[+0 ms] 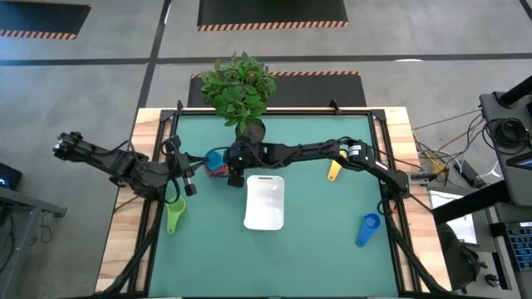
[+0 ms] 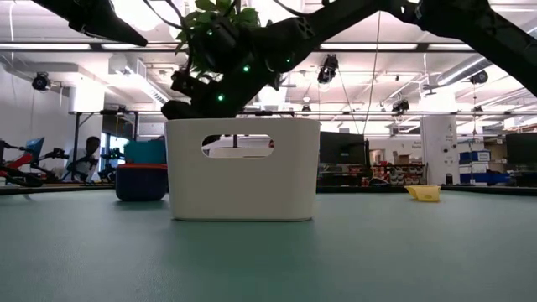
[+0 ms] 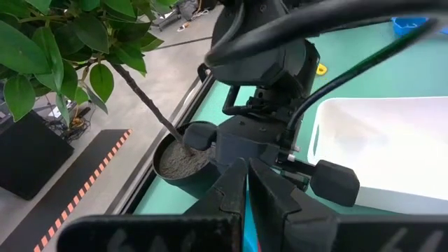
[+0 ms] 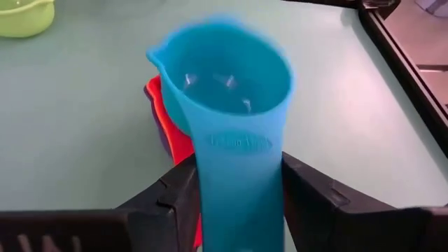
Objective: Nest measuring cups in basket
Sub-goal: Stack the light blue measuring cup on top of the red measuring cup
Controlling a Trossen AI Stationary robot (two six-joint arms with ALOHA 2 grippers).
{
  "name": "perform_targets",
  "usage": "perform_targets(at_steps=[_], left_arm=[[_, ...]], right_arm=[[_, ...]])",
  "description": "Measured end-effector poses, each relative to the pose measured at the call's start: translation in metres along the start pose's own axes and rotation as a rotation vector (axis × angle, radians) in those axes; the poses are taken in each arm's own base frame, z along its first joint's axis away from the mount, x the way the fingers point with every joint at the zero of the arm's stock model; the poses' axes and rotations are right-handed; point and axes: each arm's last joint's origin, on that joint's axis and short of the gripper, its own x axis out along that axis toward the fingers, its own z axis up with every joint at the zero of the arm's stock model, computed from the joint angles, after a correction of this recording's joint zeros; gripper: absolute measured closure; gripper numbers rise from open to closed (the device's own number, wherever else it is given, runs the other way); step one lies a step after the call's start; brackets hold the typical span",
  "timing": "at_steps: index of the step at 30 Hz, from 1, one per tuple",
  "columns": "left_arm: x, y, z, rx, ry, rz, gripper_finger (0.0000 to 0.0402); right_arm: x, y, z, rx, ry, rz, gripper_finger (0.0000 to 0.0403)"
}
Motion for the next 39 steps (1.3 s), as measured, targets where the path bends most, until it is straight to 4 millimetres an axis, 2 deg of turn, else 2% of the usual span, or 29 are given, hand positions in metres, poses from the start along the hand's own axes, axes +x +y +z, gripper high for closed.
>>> perform_targets(at_steps=[10,20,25,35,39], left_arm=[[0.000,0.000,0.000,0.000,0.000,0.000,0.0402],[0.000,0.000,0.000,0.000,0.000,0.000,0.0402],[0.000,0.000,0.000,0.001,0.001,0.000,0.0402],[0.000,0.000,0.000,0.001,0.001,-0.001,0.0402],[0.000,0.000,0.000,0.001,0.001,-0.001,0.0402]], right_arm=[[0.000,0.000,0.000,-0.003,-0.012,-0.002,0.0187],[-0.012,0.001,0.015,-0.038,0.027,0.010,0.0192],[-0.015,0.000,0.019,-0.076,0.032,-0.007,0.0232],[-0.001,-0.023,0.005,-0.119,0.078,-0.076,0.0372],[0.008,-0.028,-0.004,-0.113,0.094,-0.056,0.0392]])
